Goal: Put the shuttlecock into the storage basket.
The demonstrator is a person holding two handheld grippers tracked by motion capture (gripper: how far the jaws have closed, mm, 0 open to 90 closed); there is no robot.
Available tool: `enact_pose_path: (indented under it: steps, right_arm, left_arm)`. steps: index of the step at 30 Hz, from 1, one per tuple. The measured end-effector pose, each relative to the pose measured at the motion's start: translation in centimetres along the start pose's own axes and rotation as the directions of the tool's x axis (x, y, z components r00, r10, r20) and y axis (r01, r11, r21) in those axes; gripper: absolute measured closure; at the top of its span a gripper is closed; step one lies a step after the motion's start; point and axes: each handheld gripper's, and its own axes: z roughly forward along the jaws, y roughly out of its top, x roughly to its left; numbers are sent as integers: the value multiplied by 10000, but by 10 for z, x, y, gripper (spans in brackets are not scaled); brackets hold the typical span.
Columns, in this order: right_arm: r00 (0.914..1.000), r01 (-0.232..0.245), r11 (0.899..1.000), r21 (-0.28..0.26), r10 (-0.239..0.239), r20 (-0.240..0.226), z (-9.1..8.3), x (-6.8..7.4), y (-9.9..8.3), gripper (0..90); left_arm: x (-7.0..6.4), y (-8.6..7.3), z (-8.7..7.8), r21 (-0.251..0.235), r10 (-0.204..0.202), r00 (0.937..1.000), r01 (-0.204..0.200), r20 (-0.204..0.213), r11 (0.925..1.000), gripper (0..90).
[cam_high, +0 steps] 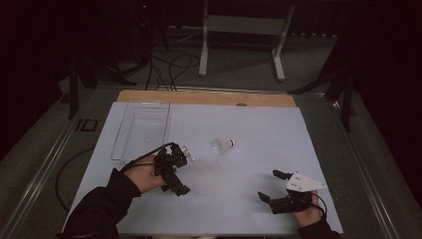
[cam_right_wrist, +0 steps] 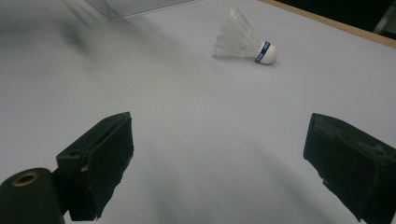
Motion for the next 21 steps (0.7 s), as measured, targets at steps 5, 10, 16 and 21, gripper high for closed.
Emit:
enact_pose_path:
  steps: [5,10,16,21]
  right_arm:
    - [10000,-2,10000,-18,2,-2,0,0,0,84]
    - [10000,-2,10000,12,2,-15,0,0,0,84]
    - [10000,-32,10000,4,32,-25,0,0,0,84]
    - [10000,-41,10000,14,41,-49,1,0,0,84]
  left_arm:
    - [4,7,2,-42,-254,9997,255,65,9997,0]
    - [6,16,2,-261,-494,9988,495,12,9984,0]
    - [7,28,2,-485,-723,9973,727,116,9962,0]
    - [10,39,5,-630,-907,9954,925,302,9937,0]
